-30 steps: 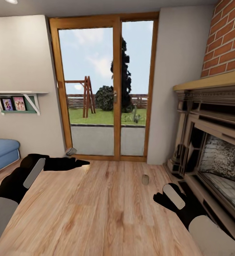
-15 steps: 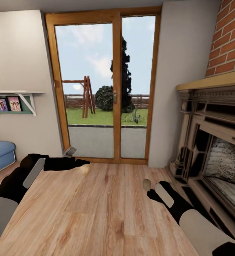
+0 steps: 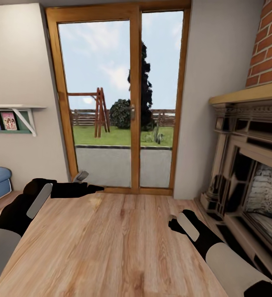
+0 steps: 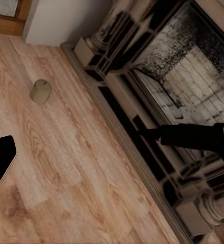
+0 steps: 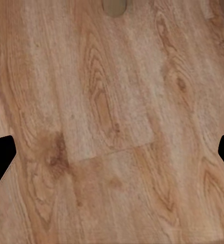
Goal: Place each of the two pumpkins and all three candles from the living room inside a cabinet in the living room (use any cabinet), then make sure every cabinet is closed, and position the cauldron so it is next to a table in the living room.
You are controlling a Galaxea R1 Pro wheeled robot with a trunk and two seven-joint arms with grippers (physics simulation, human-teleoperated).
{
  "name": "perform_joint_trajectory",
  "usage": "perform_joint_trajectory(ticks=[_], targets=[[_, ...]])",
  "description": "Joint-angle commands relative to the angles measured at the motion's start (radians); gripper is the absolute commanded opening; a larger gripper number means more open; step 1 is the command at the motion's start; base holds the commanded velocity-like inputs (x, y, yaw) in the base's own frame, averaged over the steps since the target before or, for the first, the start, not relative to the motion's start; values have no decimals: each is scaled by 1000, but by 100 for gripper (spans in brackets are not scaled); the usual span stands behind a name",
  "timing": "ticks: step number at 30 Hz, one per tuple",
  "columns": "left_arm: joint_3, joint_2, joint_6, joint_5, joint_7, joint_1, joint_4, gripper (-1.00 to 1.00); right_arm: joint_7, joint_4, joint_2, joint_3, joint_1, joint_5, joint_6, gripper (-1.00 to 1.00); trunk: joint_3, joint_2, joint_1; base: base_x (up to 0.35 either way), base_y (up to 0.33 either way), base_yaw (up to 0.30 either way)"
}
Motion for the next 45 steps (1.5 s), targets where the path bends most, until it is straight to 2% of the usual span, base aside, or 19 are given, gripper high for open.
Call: perform_joint_trajectory(ticks=[1,45], targets=[[-1,0,4,0,-4,-1,-1,100,-8,-2,-1,7,-1,-9,1,100,-1,-1,0,337,0,0],[-1,0,4,1,-4,-1,-3,100,-8,9,-13,-2,-1,-21,8,100,-1,-1,0,337,-16,0]])
